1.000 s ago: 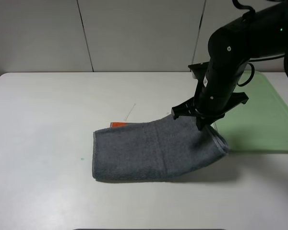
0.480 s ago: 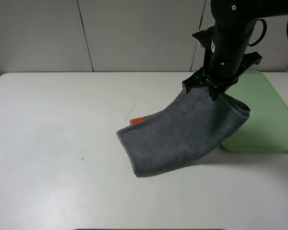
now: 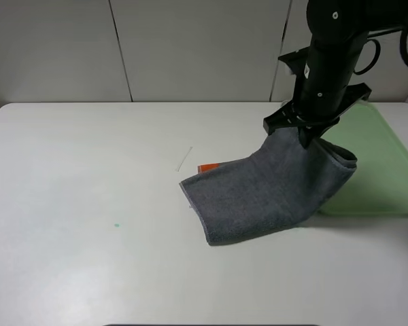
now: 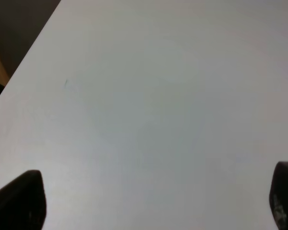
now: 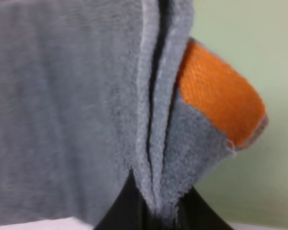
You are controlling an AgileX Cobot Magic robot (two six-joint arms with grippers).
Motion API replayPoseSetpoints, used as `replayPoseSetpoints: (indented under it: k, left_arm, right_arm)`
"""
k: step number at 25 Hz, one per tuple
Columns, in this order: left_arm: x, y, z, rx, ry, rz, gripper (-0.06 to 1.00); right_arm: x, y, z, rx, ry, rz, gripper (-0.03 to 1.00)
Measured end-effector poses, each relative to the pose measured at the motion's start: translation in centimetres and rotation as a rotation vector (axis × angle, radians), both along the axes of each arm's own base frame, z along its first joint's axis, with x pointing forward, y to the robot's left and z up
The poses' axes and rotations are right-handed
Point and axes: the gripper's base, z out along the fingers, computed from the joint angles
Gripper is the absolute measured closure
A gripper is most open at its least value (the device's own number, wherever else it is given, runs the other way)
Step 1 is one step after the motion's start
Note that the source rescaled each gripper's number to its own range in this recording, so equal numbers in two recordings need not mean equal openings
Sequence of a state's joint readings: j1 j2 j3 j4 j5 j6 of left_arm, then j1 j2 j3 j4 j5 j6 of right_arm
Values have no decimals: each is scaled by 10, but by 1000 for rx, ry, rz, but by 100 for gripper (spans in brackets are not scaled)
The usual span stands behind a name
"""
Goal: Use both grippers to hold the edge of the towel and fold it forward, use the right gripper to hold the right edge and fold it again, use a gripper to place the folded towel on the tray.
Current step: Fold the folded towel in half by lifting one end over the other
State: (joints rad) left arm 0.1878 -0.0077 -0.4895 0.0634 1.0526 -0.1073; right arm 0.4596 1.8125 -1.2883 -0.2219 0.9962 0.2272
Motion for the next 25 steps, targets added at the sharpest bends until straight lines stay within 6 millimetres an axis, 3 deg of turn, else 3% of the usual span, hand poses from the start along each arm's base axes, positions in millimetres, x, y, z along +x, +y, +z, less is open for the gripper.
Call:
replayPoseSetpoints:
  k: [4, 25]
  left_arm:
    - [0, 0, 0, 0, 0, 0, 2]
    - [0, 0, 0, 0, 0, 0, 2]
  right_arm:
    - [-2, 10, -8, 30, 36, 10, 91]
    - [-41, 84, -13, 125, 24, 116, 91]
